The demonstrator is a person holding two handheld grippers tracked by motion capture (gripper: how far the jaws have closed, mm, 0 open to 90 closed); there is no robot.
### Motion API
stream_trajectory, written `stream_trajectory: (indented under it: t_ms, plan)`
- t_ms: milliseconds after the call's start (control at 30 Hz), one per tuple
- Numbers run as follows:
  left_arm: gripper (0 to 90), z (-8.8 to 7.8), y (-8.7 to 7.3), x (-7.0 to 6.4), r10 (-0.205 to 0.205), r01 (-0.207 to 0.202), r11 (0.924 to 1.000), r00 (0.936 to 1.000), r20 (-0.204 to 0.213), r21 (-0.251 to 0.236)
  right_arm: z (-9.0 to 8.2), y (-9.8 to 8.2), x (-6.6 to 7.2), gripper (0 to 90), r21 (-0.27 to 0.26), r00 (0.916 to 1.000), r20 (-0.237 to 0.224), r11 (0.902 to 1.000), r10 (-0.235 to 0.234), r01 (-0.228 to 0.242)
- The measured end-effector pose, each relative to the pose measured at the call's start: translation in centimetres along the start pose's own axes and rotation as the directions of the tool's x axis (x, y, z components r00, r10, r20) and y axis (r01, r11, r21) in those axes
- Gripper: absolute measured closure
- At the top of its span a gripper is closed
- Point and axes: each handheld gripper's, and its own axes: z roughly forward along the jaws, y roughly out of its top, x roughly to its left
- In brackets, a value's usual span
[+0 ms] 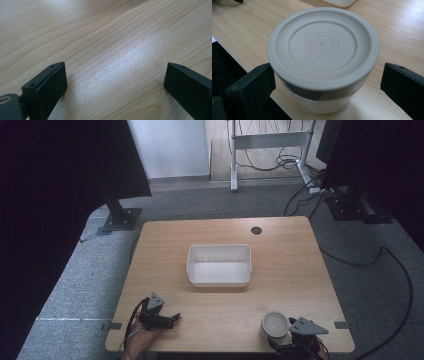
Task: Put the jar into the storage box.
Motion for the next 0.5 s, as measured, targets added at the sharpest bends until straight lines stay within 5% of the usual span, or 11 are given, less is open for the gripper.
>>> stream_trajectory:
  t_ms: [500]
  plan:
    - [4.4, 0.0, 0.0, 0.0, -0.001, 0.001, 1.0000, 1.0000, 0.000, 0.000, 2.2, 0.5, 0.5, 0.6, 0.021, 0.9997, 0.007, 0.9995, -0.023, 0.023]
